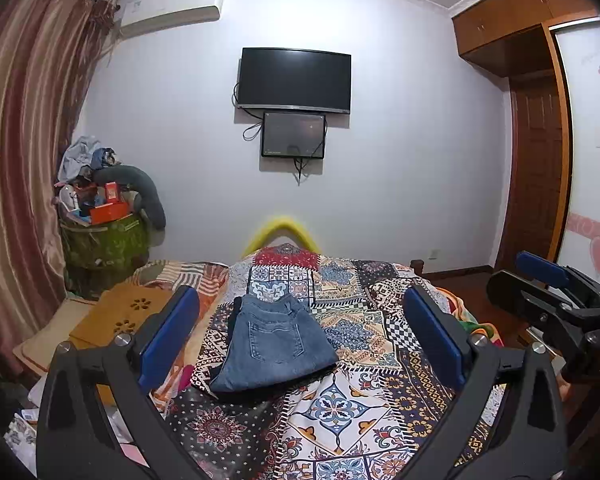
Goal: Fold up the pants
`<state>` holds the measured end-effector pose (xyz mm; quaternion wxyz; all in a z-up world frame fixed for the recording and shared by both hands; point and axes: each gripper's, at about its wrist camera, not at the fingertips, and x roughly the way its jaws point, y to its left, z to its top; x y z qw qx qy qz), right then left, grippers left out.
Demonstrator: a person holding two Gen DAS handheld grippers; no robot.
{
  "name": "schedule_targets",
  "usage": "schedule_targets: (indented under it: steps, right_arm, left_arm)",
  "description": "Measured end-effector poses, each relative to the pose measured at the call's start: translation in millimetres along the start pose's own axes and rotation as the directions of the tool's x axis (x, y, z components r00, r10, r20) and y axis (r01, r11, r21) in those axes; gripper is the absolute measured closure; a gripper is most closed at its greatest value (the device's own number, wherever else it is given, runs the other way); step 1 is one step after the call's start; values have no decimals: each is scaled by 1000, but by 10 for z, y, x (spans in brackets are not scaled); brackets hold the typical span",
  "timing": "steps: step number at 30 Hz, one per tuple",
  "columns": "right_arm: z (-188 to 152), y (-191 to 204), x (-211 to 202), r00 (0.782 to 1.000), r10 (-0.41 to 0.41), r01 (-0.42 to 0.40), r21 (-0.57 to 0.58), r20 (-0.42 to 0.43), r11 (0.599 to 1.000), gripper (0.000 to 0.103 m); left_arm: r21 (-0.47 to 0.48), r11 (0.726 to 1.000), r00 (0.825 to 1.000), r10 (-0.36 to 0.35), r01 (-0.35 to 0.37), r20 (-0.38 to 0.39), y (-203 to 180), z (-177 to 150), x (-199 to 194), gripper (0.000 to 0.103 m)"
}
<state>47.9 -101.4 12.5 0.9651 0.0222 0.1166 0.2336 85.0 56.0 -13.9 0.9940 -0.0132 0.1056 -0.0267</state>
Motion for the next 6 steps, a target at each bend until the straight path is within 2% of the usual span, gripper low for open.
schedule_targets:
  steps: [6]
  right_arm:
    - [-12, 24, 16, 1000, -3, 3, 3, -5, 1000, 0]
  left_arm:
    - [2, 1000, 1000, 7, -7, -3, 8, -24, 17, 0]
